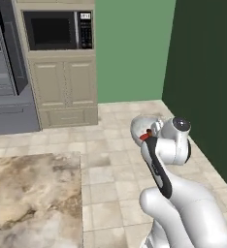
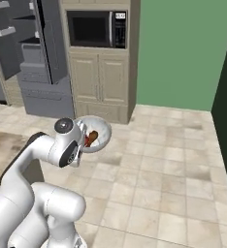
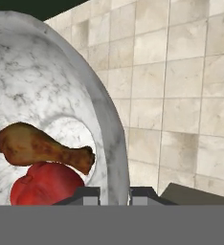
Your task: Pick the chicken drumstick and bell pepper from their plates and place them in the bowl. Then put the bowl in the fridge.
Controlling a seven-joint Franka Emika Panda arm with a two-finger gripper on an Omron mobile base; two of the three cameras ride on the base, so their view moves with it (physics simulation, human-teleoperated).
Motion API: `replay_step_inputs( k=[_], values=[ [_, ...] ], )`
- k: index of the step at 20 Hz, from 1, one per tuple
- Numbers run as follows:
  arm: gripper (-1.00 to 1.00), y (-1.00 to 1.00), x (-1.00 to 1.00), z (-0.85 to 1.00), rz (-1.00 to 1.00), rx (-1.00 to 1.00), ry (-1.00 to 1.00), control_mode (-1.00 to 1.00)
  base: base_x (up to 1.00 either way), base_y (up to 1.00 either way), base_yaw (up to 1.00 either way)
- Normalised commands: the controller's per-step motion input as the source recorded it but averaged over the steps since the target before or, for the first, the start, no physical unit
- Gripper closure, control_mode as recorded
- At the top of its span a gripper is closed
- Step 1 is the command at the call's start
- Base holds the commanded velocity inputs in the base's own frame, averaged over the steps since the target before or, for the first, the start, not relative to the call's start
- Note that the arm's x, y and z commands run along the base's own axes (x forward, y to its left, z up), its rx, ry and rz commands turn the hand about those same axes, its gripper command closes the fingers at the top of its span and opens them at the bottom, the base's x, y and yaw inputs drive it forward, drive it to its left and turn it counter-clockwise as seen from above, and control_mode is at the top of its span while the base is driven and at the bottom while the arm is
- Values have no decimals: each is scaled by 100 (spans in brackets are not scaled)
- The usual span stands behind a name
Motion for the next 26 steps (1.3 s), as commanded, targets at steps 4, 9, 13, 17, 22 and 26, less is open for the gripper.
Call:
replay_step_inputs(
  k=[4,9,13,17,22,26],
  values=[
    [100,0,0,0,0,0,0,100,88,-18,19],
    [100,0,0,0,0,0,0,100,87,-17,21],
    [100,0,0,0,0,0,0,100,85,-12,28],
    [100,0,0,0,0,0,0,100,83,-8,33],
    [100,0,0,0,0,0,0,100,81,-7,38],
    [100,0,0,0,0,0,0,100,77,-6,44]
  ],
)
